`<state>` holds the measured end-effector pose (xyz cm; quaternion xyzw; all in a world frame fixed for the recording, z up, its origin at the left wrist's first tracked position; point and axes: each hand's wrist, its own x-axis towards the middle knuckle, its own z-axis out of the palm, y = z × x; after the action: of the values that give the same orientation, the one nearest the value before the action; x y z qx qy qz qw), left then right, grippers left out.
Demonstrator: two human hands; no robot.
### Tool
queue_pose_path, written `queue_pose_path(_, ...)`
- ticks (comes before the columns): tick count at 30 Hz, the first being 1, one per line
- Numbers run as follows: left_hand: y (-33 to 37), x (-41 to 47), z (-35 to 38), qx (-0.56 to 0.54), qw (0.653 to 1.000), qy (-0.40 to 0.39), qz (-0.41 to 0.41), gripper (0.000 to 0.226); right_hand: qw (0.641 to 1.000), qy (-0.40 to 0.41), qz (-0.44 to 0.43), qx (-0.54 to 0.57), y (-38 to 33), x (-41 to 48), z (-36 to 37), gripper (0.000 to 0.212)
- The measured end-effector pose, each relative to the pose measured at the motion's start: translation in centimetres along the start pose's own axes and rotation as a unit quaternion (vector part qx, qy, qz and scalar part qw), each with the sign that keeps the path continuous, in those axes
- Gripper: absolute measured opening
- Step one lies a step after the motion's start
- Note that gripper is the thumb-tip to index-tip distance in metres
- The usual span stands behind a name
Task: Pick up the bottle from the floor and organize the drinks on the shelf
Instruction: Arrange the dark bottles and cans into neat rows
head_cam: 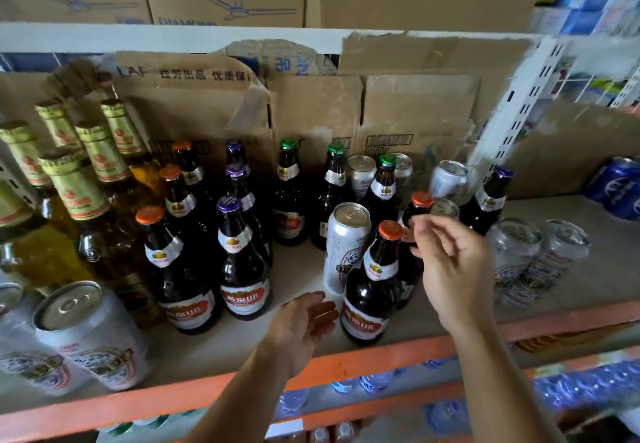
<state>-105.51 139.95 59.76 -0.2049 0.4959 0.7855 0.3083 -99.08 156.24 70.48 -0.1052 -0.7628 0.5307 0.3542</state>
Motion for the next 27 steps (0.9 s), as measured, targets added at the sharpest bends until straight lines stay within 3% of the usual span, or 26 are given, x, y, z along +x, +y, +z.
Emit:
queue_pose_path(3, 0.1, 0.5, 0.4, -0.007, 1.0, 0.011, -0.008, 0.02, 0.995, -0.098, -0.007, 0.026, -1.0, 2.7, 0.1, 0.011)
queue_pose_path(8, 0.3, 1.4, 0.7, -0.016, 0.999, 0.023, -0.018, 0.015, 0.967, -0.25, 0.032, -0.026, -2.8, 5.9, 1.0, 0.014)
queue_pose_path(12, 0.4, 2.0, 1.1, -0.005, 0.999, 0.038, -0.028, 0.013, 0.951, -0.29, 0.039, -0.096, -3.4, 6.7, 2.6, 0.039)
queue_pose_path(20, 0.7, 2.7, 1.0, -0.001, 0.999, 0.04, -0.027, 0.019, 0.905, -0.369, 0.059, -0.201, -3.9, 8.7, 5.0, 0.056)
queue_pose_path(22, 0.6, 2.7, 1.1, -0.009, 0.999, 0.039, -0.03, 0.018, 0.882, -0.389, 0.076, -0.254, -3.9, 9.6, 5.8, 0.062)
queue_pose_path(27, 0.4, 2.7, 1.2, -0.025, 0.999, 0.036, -0.027, 0.015, 0.769, -0.488, 0.019, -0.412, -4.4, 10.4, 7.4, 0.071)
